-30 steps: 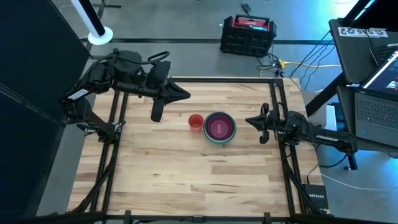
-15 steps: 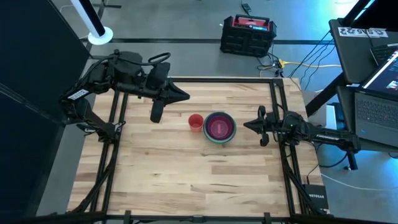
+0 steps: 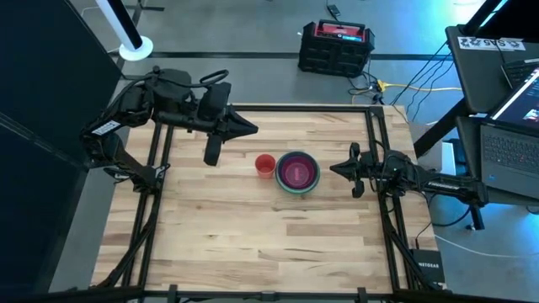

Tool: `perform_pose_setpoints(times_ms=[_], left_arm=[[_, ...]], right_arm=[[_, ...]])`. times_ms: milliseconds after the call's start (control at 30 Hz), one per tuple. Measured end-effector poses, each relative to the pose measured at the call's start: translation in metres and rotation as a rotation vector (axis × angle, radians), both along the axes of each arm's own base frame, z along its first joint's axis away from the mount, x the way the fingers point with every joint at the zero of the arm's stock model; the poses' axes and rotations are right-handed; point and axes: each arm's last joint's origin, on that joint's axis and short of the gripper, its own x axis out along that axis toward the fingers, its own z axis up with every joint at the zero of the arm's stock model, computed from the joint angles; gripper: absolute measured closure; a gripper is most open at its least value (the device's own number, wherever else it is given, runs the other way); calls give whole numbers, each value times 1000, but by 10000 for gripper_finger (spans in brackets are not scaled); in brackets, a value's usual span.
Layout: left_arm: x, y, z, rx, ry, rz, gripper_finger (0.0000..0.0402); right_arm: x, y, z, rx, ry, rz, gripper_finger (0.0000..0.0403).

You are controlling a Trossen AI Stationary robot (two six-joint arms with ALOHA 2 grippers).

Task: Nest bowls inside each other
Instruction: Return to Home Position

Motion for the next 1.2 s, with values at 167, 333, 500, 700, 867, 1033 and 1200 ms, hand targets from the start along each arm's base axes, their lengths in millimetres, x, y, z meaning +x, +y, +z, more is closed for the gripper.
perform_pose_setpoints(times_ms=[167, 333, 500, 700, 867, 1033, 1200], left_arm=[[-35, 0, 6, 44, -19, 10, 402], [-70, 0, 9, 87, -37, 20, 402], [-105, 1, 9, 131, -54, 31, 402], [-172, -1, -20, 130, -159, 38, 402], [-209, -1, -68, 118, -266, 46, 402], [-215, -1, -107, 94, -319, 51, 402], [-215, -1, -147, 70, -364, 54, 402]], right_arm=[[0, 0, 0, 0, 0, 0, 402], [0, 0, 0, 1, 0, 0, 402], [0, 0, 0, 1, 1, 0, 402], [0, 0, 0, 1, 1, 0, 402], [0, 0, 0, 1, 1, 0, 402], [0, 0, 0, 1, 0, 0, 402], [0, 0, 0, 1, 0, 0, 402]])
